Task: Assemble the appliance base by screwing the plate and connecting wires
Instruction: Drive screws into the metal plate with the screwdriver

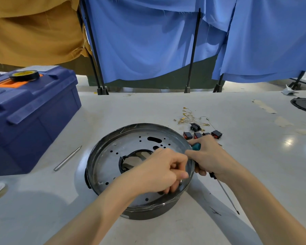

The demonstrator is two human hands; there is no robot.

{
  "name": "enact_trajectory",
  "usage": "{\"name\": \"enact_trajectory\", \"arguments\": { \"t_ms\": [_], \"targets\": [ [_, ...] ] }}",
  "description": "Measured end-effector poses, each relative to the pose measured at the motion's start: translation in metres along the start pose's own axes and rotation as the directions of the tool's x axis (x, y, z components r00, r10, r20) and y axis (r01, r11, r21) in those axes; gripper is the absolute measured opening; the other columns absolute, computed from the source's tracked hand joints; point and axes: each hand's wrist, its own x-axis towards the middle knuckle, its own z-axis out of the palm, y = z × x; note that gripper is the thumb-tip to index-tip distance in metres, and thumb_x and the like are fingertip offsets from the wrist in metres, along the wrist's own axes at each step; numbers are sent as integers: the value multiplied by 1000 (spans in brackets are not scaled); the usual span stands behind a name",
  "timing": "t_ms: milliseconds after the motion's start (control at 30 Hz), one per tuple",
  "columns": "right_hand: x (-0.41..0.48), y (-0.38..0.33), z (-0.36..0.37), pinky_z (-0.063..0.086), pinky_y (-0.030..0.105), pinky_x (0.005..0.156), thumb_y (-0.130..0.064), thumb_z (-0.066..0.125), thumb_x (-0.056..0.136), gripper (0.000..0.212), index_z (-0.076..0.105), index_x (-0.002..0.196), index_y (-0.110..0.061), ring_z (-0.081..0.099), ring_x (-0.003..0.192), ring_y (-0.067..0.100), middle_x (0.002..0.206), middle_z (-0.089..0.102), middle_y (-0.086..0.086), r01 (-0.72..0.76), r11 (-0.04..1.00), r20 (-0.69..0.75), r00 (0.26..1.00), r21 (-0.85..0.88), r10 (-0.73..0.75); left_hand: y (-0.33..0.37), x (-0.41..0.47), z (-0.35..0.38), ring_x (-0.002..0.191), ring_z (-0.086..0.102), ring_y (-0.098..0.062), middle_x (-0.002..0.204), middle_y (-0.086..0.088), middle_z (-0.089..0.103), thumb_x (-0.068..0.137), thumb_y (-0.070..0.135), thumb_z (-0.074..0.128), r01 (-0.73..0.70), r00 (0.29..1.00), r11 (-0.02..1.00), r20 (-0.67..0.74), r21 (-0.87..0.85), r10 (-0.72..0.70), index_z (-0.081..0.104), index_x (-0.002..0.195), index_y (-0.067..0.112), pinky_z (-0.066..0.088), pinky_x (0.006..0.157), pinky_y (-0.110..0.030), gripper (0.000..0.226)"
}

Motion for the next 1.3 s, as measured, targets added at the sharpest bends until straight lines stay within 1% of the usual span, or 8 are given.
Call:
{"name": "enact_trajectory", "arguments": {
  "t_ms": [367, 500, 633, 700, 767, 867, 967, 1300],
  "targets": [
    [3, 4, 1, 30, 21, 35, -1, 55, 81, 19, 52, 76, 17, 42, 31, 19, 46, 46, 13, 11, 999, -17, 1000, 37, -10, 0, -1, -1, 37, 49, -13, 50, -1, 59, 94, 5, 56, 45, 999, 996, -10, -77, -46, 51, 65, 12, 41, 41, -22, 30],
    [3, 7, -5, 27, 26, 40, -23, 64, 88, 31, 62, 79, 7, 39, 33, 22, 45, 54, 11, -3, 999, 29, 1000, 35, 2, 2, -1, -1, 40, 53, -11, 55, -1, 61, 96, 13, 58, 25, 999, 996, 35, -90, -22, 56, 71, 15, 44, 44, -21, 25],
    [1, -6, -25, 28, 28, 45, -42, 65, 90, 37, 72, 75, -9, 32, 32, 19, 41, 47, 4, 44, 990, -221, 975, 130, -15, -5, -5, -4, 44, 57, -17, 58, 1, 63, 96, 12, 58, -19, 999, 995, 24, -93, 22, 60, 77, 17, 48, 48, -23, 19],
    [-4, -18, -39, 29, 26, 41, -33, 65, 92, 39, 68, 63, -8, 29, 31, 17, 41, 42, 4, 177, 938, -410, 911, 298, -42, -9, -7, -5, 45, 59, -17, 59, 1, 64, 95, 9, 59, -35, 999, 994, 4, -107, 36, 61, 79, 15, 49, 49, -24, 18],
    [-15, -33, -52, 28, 20, 36, -25, 63, 93, 50, 56, 46, -11, 23, 28, 16, 40, 40, 3, 350, 795, -528, 848, 496, -44, -11, -9, -4, 46, 62, -16, 59, 1, 66, 94, 8, 59, -56, 998, 995, -36, -83, 53, 63, 79, 12, 51, 50, -24, 16],
    [-34, -54, -64, 26, 17, 37, -21, 57, 92, 47, 45, 47, -19, 18, 31, 14, 42, 36, 0, 520, 498, -574, 817, 694, -54, -12, -8, -3, 48, 64, -14, 60, 5, 67, 93, 9, 59, -71, 994, 997, -81, -26, 69, 65, 79, 11, 53, 53, -22, 15],
    [-44, -62, -57, 24, 19, 36, -17, 52, 93, 41, 41, 53, -19, 17, 33, 12, 44, 34, -2, 542, 349, -563, 825, 765, -47, -12, -9, 1, 49, 64, -9, 61, 7, 66, 93, 12, 61, -86, 991, 996, -104, 26, 88, 67, 81, 14, 52, 54, -17, 14],
    [-42, -62, -21, 23, 16, 37, -11, 51, 94, 48, 42, 47, -17, 17, 30, 13, 43, 34, 1, 513, 348, -535, 844, 784, -38, -13, -15, 4, 52, 65, -8, 61, 5, 68, 90, 19, 67, -124, 978, 989, -158, 86, 137, 69, 84, 20, 57, 60, -21, 5]
  ]
}}
